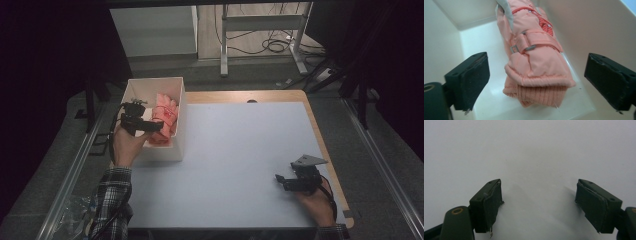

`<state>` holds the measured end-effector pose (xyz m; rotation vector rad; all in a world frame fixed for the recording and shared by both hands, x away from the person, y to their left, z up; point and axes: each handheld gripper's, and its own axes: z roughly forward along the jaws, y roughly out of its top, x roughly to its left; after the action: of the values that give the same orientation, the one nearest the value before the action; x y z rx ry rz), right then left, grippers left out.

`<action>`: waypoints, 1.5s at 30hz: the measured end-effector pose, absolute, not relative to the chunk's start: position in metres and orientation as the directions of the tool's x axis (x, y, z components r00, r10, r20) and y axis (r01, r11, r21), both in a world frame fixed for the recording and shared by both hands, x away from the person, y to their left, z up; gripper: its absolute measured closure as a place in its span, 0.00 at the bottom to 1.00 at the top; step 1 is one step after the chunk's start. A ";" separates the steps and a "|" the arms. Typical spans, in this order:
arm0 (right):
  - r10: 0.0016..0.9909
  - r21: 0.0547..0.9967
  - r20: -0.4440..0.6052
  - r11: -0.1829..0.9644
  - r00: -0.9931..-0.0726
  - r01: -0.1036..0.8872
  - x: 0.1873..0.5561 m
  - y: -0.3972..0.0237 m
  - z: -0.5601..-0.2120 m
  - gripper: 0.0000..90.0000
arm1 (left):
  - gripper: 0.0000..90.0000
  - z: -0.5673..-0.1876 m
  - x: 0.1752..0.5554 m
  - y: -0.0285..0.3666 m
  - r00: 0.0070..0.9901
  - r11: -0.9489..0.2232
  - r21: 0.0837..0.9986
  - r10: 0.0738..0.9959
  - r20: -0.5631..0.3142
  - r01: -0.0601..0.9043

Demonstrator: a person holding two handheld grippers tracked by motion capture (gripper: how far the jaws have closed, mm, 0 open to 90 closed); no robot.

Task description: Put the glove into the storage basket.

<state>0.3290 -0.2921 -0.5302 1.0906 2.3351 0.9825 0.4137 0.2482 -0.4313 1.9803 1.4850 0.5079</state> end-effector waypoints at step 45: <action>0.778 0.727 -0.047 0.457 -0.626 0.513 0.329 -0.292 -0.530 0.24 | 0.03 -0.424 0.327 0.226 0.450 -0.262 0.744 0.891 -0.058 0.615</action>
<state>0.3288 -0.2921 -0.5298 1.0905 2.3373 0.9776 0.3271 0.2257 -0.4245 1.9859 1.2579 0.4929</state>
